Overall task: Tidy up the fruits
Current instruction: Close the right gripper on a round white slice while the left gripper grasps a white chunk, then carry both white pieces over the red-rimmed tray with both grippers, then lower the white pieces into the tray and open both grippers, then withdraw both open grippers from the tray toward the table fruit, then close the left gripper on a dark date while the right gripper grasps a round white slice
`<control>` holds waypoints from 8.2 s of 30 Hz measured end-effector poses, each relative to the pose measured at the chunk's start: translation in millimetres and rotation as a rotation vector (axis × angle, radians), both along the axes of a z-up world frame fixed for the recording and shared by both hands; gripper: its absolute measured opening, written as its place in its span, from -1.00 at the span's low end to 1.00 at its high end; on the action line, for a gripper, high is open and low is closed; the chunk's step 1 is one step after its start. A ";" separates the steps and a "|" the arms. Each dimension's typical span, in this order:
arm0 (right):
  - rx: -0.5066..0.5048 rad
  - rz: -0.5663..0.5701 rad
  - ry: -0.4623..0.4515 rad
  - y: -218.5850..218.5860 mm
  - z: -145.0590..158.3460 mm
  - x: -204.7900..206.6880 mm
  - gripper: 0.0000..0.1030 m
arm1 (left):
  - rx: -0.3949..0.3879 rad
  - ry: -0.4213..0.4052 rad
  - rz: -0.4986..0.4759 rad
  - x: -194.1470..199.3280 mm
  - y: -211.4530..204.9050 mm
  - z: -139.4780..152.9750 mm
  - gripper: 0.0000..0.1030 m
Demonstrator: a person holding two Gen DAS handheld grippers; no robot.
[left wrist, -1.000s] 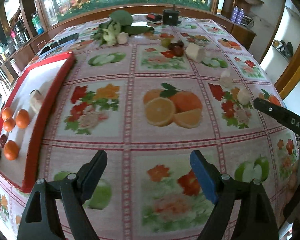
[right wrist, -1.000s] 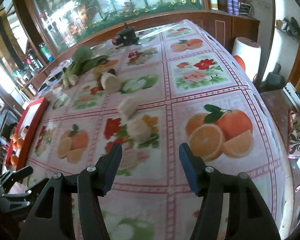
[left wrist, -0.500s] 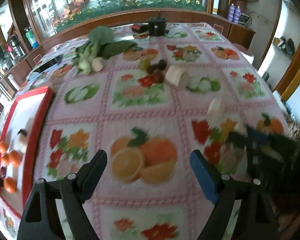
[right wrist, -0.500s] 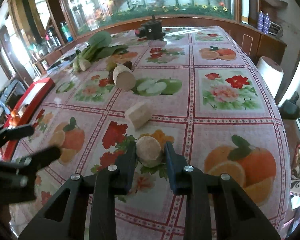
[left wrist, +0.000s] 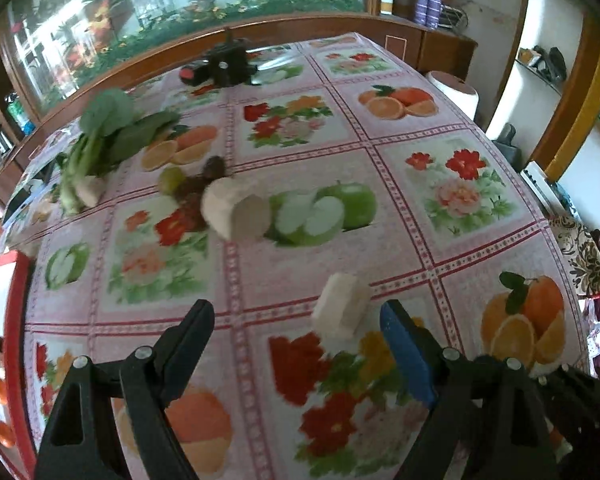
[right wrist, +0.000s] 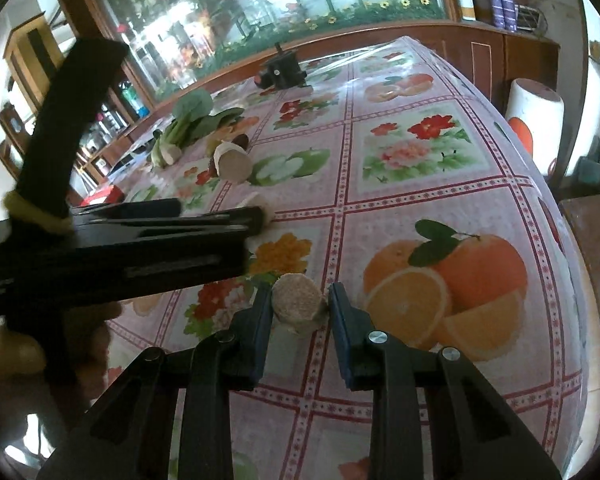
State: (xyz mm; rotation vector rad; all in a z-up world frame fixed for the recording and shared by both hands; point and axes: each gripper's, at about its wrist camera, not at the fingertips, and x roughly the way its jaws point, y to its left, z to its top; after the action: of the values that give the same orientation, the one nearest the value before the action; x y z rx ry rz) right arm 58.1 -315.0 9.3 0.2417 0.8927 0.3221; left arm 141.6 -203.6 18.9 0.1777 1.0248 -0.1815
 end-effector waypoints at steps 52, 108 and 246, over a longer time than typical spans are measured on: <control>-0.145 0.186 -0.012 211.6 30.4 -7.7 -0.46 | -0.253 -0.024 0.236 -108.3 257.4 25.4 -0.45; -0.228 0.554 0.007 426.0 8.0 -9.3 -0.38 | -0.153 -0.051 0.576 -135.0 429.8 -3.5 -0.24; -0.096 0.099 -0.036 69.9 3.1 99.6 -0.29 | -0.248 0.012 0.242 24.2 120.1 -0.8 -0.56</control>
State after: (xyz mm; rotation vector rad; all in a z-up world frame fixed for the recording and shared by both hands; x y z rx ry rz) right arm 157.7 -245.1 12.4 0.1033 0.8835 0.3732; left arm 165.8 -83.4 18.1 -0.1729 1.0170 -0.0882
